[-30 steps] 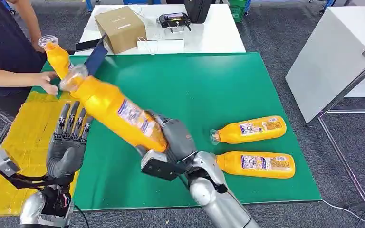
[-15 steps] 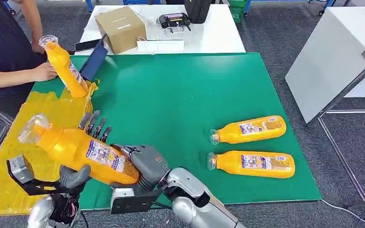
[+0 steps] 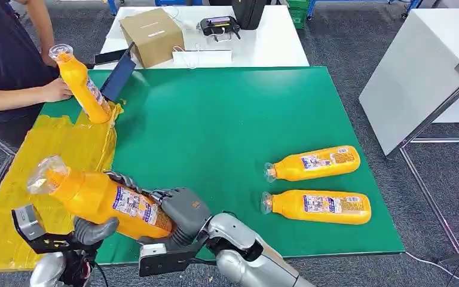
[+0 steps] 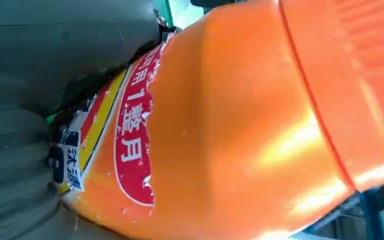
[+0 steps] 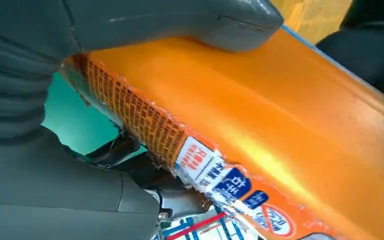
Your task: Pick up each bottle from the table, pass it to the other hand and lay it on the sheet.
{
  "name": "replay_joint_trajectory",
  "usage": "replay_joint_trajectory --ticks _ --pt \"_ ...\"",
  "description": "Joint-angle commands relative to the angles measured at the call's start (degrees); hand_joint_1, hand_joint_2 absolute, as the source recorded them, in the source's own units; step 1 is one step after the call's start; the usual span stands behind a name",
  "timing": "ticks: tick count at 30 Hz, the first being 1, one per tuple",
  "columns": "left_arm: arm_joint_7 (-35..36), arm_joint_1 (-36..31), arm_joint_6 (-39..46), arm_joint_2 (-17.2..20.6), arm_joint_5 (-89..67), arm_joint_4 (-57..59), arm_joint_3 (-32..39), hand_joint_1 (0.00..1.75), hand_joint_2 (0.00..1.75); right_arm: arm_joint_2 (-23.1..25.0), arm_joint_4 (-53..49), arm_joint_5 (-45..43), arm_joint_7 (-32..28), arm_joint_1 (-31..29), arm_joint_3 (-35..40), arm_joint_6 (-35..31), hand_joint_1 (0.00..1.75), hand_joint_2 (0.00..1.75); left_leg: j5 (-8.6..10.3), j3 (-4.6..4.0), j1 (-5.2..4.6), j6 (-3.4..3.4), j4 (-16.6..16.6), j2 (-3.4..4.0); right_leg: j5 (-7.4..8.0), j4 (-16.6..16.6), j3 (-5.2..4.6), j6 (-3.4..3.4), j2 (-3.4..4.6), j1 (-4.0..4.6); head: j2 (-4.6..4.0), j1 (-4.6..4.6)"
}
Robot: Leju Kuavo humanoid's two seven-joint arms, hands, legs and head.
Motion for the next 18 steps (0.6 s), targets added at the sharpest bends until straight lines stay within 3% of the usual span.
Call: replay_joint_trajectory --ticks 1,5,6,7,8,11,14,18 --pt "-2.31 -5.24 25.39 -2.08 -40.27 -1.80 1.40 1.75 1.75 -5.67 -8.44 4.53 4.50 5.20 -7.98 -2.99 0.00 0.00 -0.01 0.03 0.11 -0.04 0.05 -0.44 -0.09 -0.04 0.19 -0.06 -0.15 0.08 0.00 0.00" --pt "-1.12 -5.99 31.34 -2.29 -51.33 -1.69 2.36 1.75 1.75 -6.97 -14.00 4.85 4.62 8.14 -10.93 -1.76 0.00 0.00 -0.07 0.07 0.13 -0.05 0.11 -0.41 -0.11 0.00 0.21 -0.09 -0.03 0.09 0.00 0.02" --pt "1.45 -6.15 40.02 -1.92 -66.04 -0.97 2.18 1.75 1.75 -7.61 -17.38 5.21 4.15 10.11 -12.64 -2.71 0.00 0.00 -0.09 0.15 0.10 -0.06 0.07 -0.39 -0.13 -0.01 0.28 -0.10 0.04 0.06 0.00 0.00" --pt "1.46 -6.21 40.17 -2.10 -66.17 -0.65 2.31 1.75 1.75 -8.16 -19.05 5.29 4.36 10.84 -13.10 -2.74 0.00 0.00 0.00 0.01 0.02 -0.03 0.01 -0.20 -0.02 -0.02 0.09 -0.03 -0.01 0.01 0.00 0.00" --pt "4.20 -6.07 45.86 -1.73 -76.24 -0.03 2.65 1.75 1.75 -9.65 -22.62 5.44 3.99 12.25 -13.83 -2.42 0.00 0.00 -0.10 0.17 0.11 -0.09 0.06 -0.43 -0.15 -0.01 0.32 -0.12 0.02 0.08 0.00 -0.02" --pt "10.43 -5.77 51.48 0.30 -93.49 3.24 3.42 1.75 1.75 -13.01 -30.27 4.64 3.25 16.03 -16.59 -2.02 0.00 0.00 -0.08 0.14 0.09 -0.05 0.07 -0.59 -0.17 -0.02 0.31 -0.07 -0.17 0.06 0.00 0.00" --pt "13.43 -5.27 53.12 1.62 -100.15 6.92 3.76 1.75 1.75 -15.57 -34.95 3.48 2.40 18.96 -18.33 -1.24 0.00 0.00 -0.02 0.11 -0.02 -0.01 -0.08 -0.26 -0.05 -0.09 0.19 -0.03 -0.02 -0.04 0.00 -0.02" --pt "14.65 -5.28 53.56 2.04 -103.12 7.57 3.59 1.75 1.75 -15.81 -35.30 3.50 2.37 19.50 -18.52 -1.37 0.00 0.00 -0.14 0.25 0.07 -0.06 0.01 -0.37 -0.14 -0.08 0.39 -0.11 0.12 0.03 0.00 0.02"
